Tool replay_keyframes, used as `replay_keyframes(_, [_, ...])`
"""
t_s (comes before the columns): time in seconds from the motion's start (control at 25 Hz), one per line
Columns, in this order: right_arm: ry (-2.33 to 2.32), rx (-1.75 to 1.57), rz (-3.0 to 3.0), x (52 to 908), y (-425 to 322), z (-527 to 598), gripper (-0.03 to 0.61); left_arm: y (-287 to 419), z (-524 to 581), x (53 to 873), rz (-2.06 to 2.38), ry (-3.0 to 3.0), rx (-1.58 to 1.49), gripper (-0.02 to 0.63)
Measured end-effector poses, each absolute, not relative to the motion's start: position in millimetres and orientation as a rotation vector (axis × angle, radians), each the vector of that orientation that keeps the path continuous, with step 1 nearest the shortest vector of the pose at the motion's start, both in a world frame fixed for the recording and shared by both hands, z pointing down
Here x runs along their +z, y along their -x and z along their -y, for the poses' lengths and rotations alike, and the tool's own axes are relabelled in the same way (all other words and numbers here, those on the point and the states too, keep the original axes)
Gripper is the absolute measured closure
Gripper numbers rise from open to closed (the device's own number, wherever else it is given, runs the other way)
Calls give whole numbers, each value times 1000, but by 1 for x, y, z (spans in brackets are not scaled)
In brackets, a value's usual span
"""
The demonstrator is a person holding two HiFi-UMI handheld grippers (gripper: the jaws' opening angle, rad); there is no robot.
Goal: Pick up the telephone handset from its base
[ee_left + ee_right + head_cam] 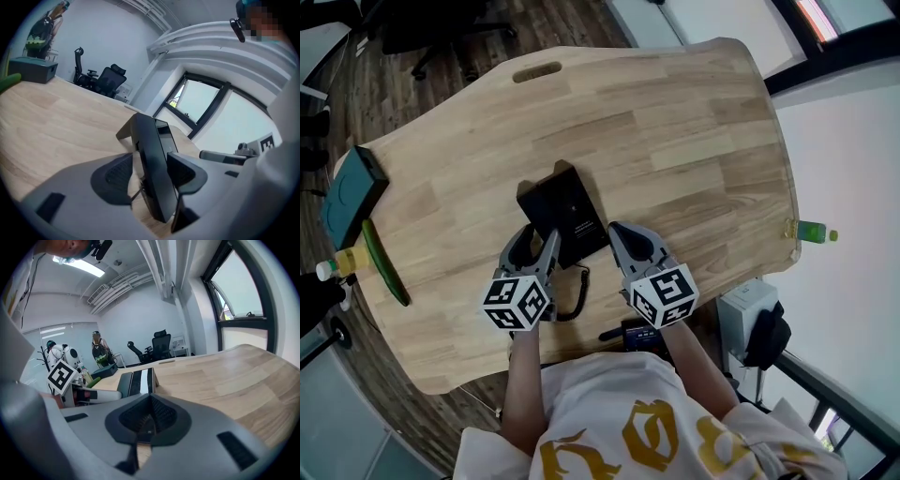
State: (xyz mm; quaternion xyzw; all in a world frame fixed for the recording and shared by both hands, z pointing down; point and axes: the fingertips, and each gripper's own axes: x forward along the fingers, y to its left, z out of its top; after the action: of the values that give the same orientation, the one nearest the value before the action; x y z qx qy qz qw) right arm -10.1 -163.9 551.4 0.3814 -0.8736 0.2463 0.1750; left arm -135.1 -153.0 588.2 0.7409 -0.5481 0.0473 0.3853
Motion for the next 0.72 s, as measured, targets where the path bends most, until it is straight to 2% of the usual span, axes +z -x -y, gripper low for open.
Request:
replay_keyframes(0.28, [-1072, 708, 2462, 559, 13, 169, 574, 134, 159, 594, 1376, -1892, 119, 399])
replay_keyframes(0.4, [-1077, 706, 2457, 559, 11, 170, 574, 131, 159, 592, 1361, -1916, 125, 443])
replay_keyframes(0.72, [-1083, 699, 2460, 555, 9, 167, 574, 131, 156, 585, 1354, -1915, 127, 490])
